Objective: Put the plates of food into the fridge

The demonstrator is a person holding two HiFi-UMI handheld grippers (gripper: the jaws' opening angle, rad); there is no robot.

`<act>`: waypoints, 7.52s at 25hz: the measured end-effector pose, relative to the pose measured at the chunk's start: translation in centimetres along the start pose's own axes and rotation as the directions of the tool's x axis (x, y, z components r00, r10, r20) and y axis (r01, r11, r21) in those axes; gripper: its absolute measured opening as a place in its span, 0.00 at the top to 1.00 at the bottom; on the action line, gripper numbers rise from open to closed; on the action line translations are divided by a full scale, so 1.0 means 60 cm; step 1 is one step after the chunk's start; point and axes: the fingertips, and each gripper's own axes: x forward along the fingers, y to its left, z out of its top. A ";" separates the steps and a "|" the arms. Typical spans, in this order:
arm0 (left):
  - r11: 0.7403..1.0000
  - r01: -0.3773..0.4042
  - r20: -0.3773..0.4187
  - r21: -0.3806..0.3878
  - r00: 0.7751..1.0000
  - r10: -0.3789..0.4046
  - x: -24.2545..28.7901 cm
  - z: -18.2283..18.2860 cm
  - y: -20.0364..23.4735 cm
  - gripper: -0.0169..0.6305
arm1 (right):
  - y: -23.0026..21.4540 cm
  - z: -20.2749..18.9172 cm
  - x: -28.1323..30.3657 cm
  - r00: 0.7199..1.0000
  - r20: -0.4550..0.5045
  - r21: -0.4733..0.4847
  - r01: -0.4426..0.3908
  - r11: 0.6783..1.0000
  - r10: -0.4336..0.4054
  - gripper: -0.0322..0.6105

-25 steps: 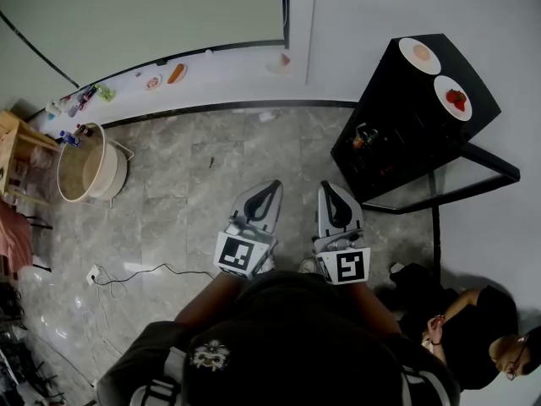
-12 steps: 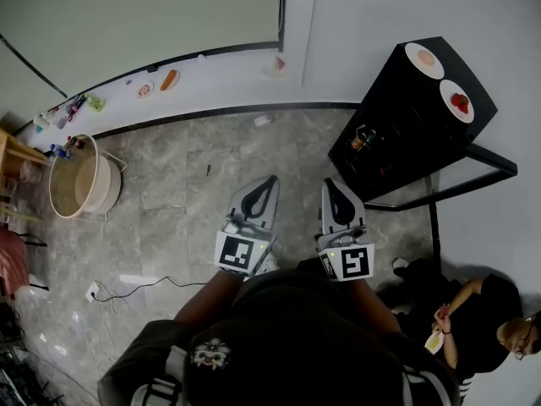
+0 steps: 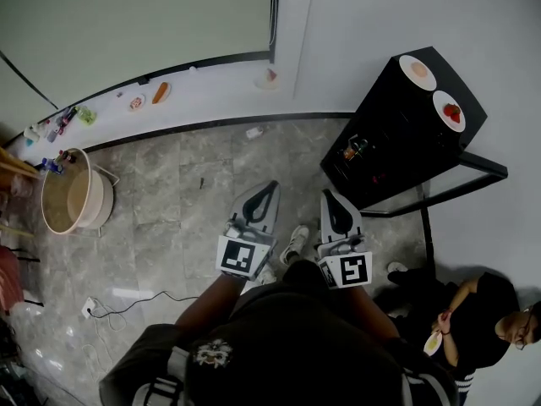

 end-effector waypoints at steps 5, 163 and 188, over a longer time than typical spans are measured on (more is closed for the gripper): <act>1.000 -0.001 -0.012 0.007 1.000 0.001 0.021 -0.008 0.011 0.94 | -0.011 -0.011 0.016 1.000 -0.009 -0.002 0.002 1.000 -0.002 0.91; 0.665 0.711 -0.138 -0.228 0.652 -0.745 0.826 -0.149 -0.246 0.94 | -0.809 -0.094 0.007 0.499 -0.119 0.979 0.202 -0.018 -0.859 0.90; 0.668 0.699 -0.209 -0.257 0.634 -0.744 0.795 -0.033 -0.237 0.94 | -0.703 -0.057 -0.016 0.467 -0.298 0.925 0.358 -0.130 -0.833 0.90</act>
